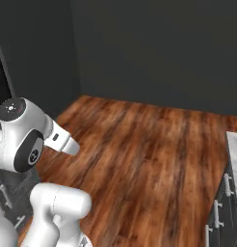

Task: Pick up the apple and kiwi from the fridge and place one fruit on each plate on the dining counter.

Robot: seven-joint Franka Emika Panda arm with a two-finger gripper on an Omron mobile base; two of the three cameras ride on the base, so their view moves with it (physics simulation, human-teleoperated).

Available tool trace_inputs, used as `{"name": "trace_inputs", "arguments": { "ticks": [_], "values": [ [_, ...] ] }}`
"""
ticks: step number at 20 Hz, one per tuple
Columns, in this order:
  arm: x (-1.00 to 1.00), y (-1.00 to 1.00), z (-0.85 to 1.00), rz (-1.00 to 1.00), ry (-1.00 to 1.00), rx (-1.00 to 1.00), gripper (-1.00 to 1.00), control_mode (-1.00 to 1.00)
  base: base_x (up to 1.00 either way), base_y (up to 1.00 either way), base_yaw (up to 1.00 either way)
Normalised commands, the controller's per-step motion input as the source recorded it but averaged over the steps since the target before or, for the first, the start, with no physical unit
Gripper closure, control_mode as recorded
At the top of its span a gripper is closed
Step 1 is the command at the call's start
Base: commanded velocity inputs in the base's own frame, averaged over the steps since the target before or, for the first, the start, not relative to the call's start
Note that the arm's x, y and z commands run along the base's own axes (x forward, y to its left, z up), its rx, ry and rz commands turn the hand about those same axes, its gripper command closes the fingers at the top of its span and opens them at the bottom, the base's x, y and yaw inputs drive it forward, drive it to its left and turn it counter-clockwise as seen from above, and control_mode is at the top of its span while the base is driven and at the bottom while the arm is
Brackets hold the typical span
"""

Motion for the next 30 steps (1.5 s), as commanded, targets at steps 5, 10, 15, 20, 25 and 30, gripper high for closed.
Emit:
{"name": "trace_inputs", "arguments": {
  "ticks": [5, 10, 15, 20, 25, 30],
  "values": [
    [0.0, 0.0, 0.0, 0.0, 0.0, 0.0, 1.0, 1.0, 0.63, -0.02, -0.41],
    [0.0, 0.0, 0.0, 0.0, 0.0, 0.0, 1.0, 1.0, 0.8, 0.0, -0.39],
    [0.0, 0.0, 0.0, 0.0, 0.0, 0.0, 1.0, 1.0, 0.44, 0.0, -0.52],
    [0.0, 0.0, 0.0, 0.0, 0.0, 0.0, 1.0, 1.0, 0.01, 0.0, -0.68],
    [0.0, 0.0, 0.0, 0.0, 0.0, 0.0, 1.0, 1.0, 0.02, 0.0, -0.68],
    [0.0, 0.0, 0.0, 0.0, 0.0, 0.0, 1.0, 1.0, 0.0, -0.12, -0.6]
  ]
}}
